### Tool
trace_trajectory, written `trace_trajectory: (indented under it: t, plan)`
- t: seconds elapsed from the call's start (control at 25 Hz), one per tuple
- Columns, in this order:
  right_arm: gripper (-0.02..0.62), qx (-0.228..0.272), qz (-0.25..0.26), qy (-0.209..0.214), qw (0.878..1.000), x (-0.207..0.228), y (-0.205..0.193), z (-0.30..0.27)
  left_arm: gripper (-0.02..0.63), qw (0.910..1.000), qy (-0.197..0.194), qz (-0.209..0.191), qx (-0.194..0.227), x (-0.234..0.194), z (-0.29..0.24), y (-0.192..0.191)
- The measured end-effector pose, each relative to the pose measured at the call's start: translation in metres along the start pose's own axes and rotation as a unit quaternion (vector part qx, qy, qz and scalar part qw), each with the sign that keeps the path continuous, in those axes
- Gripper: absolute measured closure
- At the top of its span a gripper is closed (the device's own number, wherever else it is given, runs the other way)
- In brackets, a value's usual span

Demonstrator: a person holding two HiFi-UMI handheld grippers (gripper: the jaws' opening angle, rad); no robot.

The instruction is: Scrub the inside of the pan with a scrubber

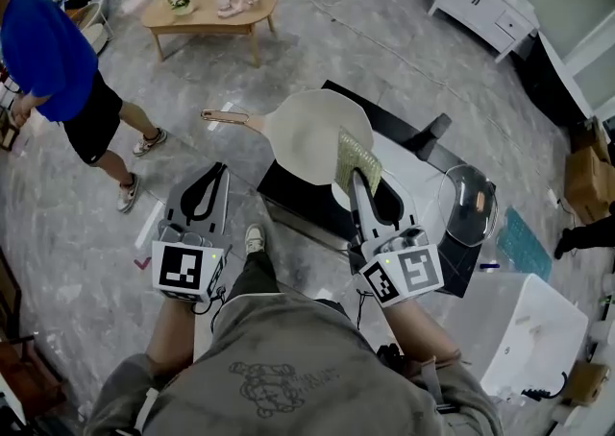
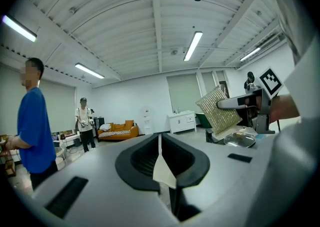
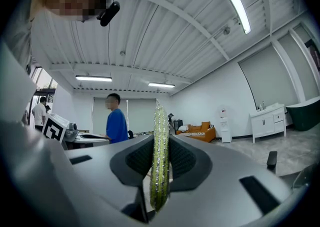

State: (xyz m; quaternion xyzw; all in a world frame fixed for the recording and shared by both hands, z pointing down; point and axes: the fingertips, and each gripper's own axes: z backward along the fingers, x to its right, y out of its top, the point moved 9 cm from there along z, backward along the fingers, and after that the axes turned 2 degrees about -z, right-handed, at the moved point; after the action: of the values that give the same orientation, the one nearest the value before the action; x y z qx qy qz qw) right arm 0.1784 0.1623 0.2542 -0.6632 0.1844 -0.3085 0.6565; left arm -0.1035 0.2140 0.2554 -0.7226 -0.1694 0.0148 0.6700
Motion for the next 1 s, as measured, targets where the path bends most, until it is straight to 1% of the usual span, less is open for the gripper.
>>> trace_trajectory:
  t: [0.32,0.4,0.56,0.76,0.88,0.92,1.0]
  plan:
    - [0.525,-0.024,0.003,-0.038,0.999,0.000,-0.007,-0.072,0.577,0.9993,-0.035,-0.006,-0.013,-0.070,-0.054,-0.012]
    - [0.525,-0.029,0.005,-0.047,0.998,0.001,-0.009,-0.089,0.577,0.9986,-0.047,-0.016,-0.018,-0.086,-0.068,-0.015]
    - [0.525,-0.042,0.011,-0.068,0.997,0.004,-0.016,-0.118,0.575,0.9952,-0.080,-0.049,-0.029,-0.113,-0.096,-0.022]
    - [0.523,-0.057,0.011,-0.108,0.992,0.011,-0.027,-0.143,0.575,0.9872,-0.128,-0.082,-0.050,-0.136,-0.130,-0.036]
    - [0.525,-0.065,0.015,-0.127,0.990,0.016,-0.033,-0.155,0.574,0.9795,-0.161,-0.105,-0.061,-0.145,-0.148,-0.044]
    - [0.523,-0.068,0.017,-0.132,0.989,0.018,-0.035,-0.158,0.555,0.9758,-0.174,-0.114,-0.066,-0.146,-0.154,-0.047]
    - [0.523,-0.074,0.019,-0.143,0.987,0.023,-0.039,-0.162,0.475,0.9673,-0.200,-0.134,-0.082,-0.147,-0.165,-0.053]
